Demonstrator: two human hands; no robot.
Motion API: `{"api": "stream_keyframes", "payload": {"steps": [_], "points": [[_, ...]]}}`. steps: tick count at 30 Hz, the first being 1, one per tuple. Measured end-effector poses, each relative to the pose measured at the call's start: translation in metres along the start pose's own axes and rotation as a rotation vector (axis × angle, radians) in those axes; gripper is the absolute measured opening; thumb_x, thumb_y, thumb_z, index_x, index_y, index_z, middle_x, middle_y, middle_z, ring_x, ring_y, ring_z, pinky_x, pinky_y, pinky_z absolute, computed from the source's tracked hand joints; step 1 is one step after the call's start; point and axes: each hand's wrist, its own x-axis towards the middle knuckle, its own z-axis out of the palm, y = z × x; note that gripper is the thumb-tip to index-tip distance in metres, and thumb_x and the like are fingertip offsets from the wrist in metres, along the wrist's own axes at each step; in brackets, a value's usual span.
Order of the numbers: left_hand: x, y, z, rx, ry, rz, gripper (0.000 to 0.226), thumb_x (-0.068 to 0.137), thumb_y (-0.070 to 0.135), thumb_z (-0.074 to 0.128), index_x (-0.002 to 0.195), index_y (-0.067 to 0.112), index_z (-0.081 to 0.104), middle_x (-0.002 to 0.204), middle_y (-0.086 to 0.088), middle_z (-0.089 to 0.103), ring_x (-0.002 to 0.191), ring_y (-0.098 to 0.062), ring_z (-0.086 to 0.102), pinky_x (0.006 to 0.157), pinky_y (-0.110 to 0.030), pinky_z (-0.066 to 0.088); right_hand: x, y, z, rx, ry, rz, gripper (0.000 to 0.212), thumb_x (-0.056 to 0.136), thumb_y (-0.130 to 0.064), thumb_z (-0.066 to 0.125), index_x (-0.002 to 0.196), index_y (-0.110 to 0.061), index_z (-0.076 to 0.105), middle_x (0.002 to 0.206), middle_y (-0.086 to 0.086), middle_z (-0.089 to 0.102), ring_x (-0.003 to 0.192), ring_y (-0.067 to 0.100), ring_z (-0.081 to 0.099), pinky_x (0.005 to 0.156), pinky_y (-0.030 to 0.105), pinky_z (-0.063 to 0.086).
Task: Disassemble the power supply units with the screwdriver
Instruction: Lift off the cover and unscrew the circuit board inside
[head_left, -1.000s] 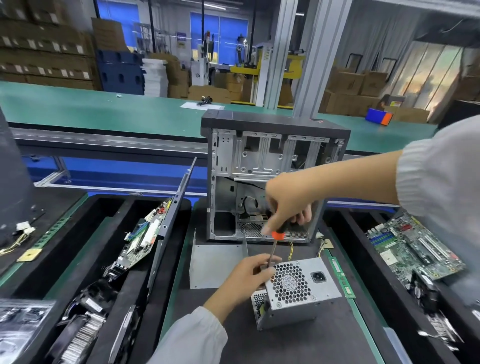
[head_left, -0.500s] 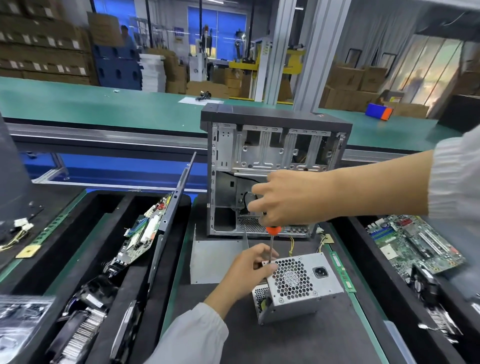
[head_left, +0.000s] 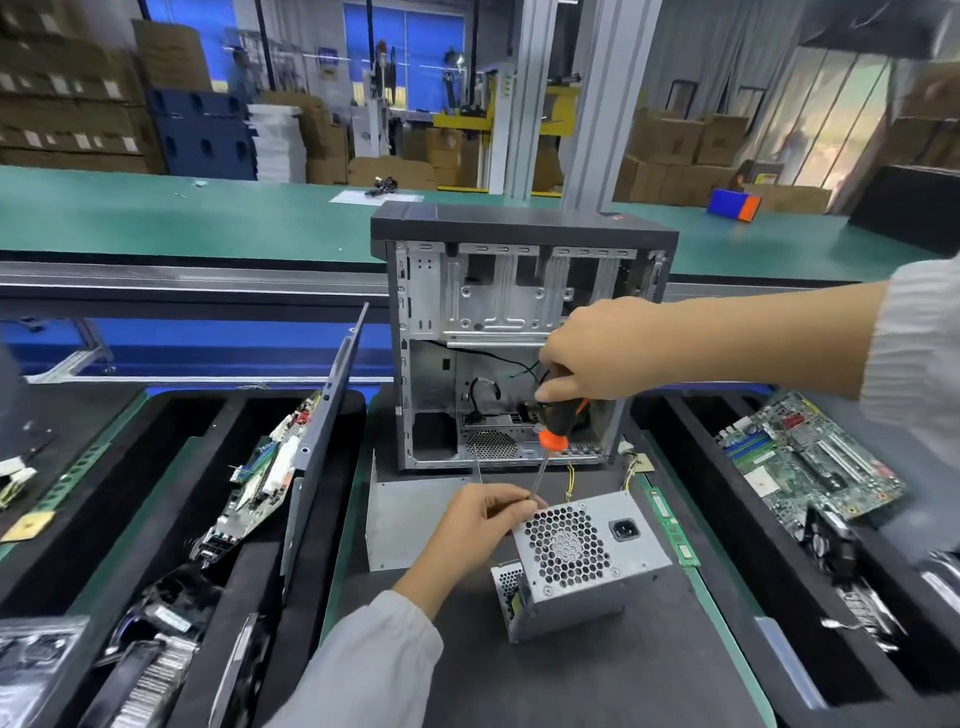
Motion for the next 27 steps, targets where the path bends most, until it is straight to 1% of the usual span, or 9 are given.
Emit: {"api": "stream_keyframes", "payload": {"steps": [2, 5, 9, 12, 17, 20, 22, 24, 27], "points": [[0.002, 0.005, -0.004, -0.024, -0.051, 0.024, 0.021, 0.096, 0.011, 0.059, 0.099, 0.025, 0.074, 0.094, 0.010, 0.074, 0.088, -0.002, 0.066, 0.081, -0.016, 0.050, -0.005, 0.004, -0.003, 0.115, 0.015, -0.112, 0.022, 0.092, -0.040, 0.057, 0.101, -0.022, 0.049, 0.080, -0.008, 0.043, 0.073, 0.009, 0.045, 0.060, 0.028, 0.035], [0.004, 0.012, -0.006, -0.081, -0.072, 0.054, 0.024, 0.096, 0.006, 0.057, 0.102, 0.022, 0.073, 0.090, 0.006, 0.074, 0.080, -0.003, 0.063, 0.076, -0.018, 0.051, -0.006, 0.004, -0.007, 0.278, 0.041, -0.254, 0.030, 0.084, -0.023, 0.068, 0.108, -0.027, 0.050, 0.088, -0.013, 0.034, 0.074, -0.008, 0.039, 0.055, 0.019, 0.028], [0.004, 0.013, -0.006, -0.100, -0.057, 0.056, 0.026, 0.096, -0.001, 0.053, 0.096, 0.013, 0.074, 0.096, -0.011, 0.075, 0.089, -0.015, 0.069, 0.083, -0.028, 0.055, -0.004, 0.002, -0.011, 0.371, 0.016, -0.133, 0.062, 0.073, -0.073, 0.056, 0.101, -0.018, 0.051, 0.082, -0.004, 0.055, 0.068, 0.016, 0.064, 0.057, 0.032, 0.053], [0.003, 0.014, -0.007, -0.105, -0.049, 0.025, 0.028, 0.096, -0.002, 0.054, 0.092, 0.017, 0.074, 0.095, -0.012, 0.075, 0.090, -0.019, 0.070, 0.086, -0.034, 0.056, -0.001, -0.001, -0.012, 0.219, 0.053, -0.011, 0.080, 0.079, -0.080, 0.027, 0.078, -0.007, 0.059, 0.055, 0.005, 0.064, 0.054, 0.019, 0.066, 0.049, 0.026, 0.045], [0.005, 0.018, -0.010, -0.054, -0.038, 0.031, 0.016, 0.093, -0.002, 0.059, 0.097, -0.002, 0.074, 0.096, -0.020, 0.073, 0.089, -0.021, 0.069, 0.088, -0.033, 0.055, -0.001, 0.006, -0.018, 0.434, -0.137, -0.194, 0.018, 0.093, -0.028, 0.053, 0.101, -0.012, 0.055, 0.065, 0.002, 0.065, 0.041, 0.009, 0.060, 0.042, 0.021, 0.049], [0.005, 0.021, -0.009, -0.006, -0.049, 0.035, 0.016, 0.092, -0.002, 0.060, 0.099, -0.004, 0.074, 0.095, -0.018, 0.074, 0.087, -0.017, 0.068, 0.083, -0.026, 0.054, -0.005, 0.013, -0.024, 0.530, -0.237, -0.283, 0.025, 0.088, -0.008, 0.056, 0.109, -0.020, 0.050, 0.079, 0.004, 0.061, 0.037, 0.004, 0.059, 0.045, 0.022, 0.050], [0.006, 0.022, -0.007, -0.013, -0.051, 0.017, 0.015, 0.092, -0.002, 0.059, 0.097, -0.005, 0.074, 0.094, -0.018, 0.074, 0.088, -0.017, 0.070, 0.084, -0.027, 0.055, -0.007, 0.010, -0.019, 0.533, -0.237, -0.278, 0.028, 0.089, -0.034, 0.063, 0.106, -0.018, 0.049, 0.071, 0.002, 0.067, 0.040, 0.008, 0.062, 0.045, 0.021, 0.051], [0.006, 0.022, -0.005, -0.025, -0.052, -0.011, 0.015, 0.093, -0.001, 0.059, 0.095, -0.003, 0.074, 0.094, -0.016, 0.074, 0.089, -0.019, 0.071, 0.086, -0.028, 0.055, -0.007, 0.003, -0.013, 0.480, -0.159, -0.177, 0.058, 0.081, -0.068, 0.054, 0.095, -0.012, 0.054, 0.061, 0.003, 0.068, 0.042, 0.014, 0.064, 0.037, 0.019, 0.046], [0.006, 0.021, -0.004, -0.022, -0.058, -0.047, 0.015, 0.092, 0.002, 0.061, 0.095, 0.004, 0.076, 0.094, -0.009, 0.076, 0.092, -0.018, 0.071, 0.087, -0.025, 0.054, 0.000, -0.005, 0.000, 0.216, 0.053, -0.119, 0.064, 0.087, -0.070, 0.038, 0.069, -0.010, 0.049, 0.061, 0.006, 0.059, 0.048, 0.019, 0.057, 0.039, 0.024, 0.037]]}}
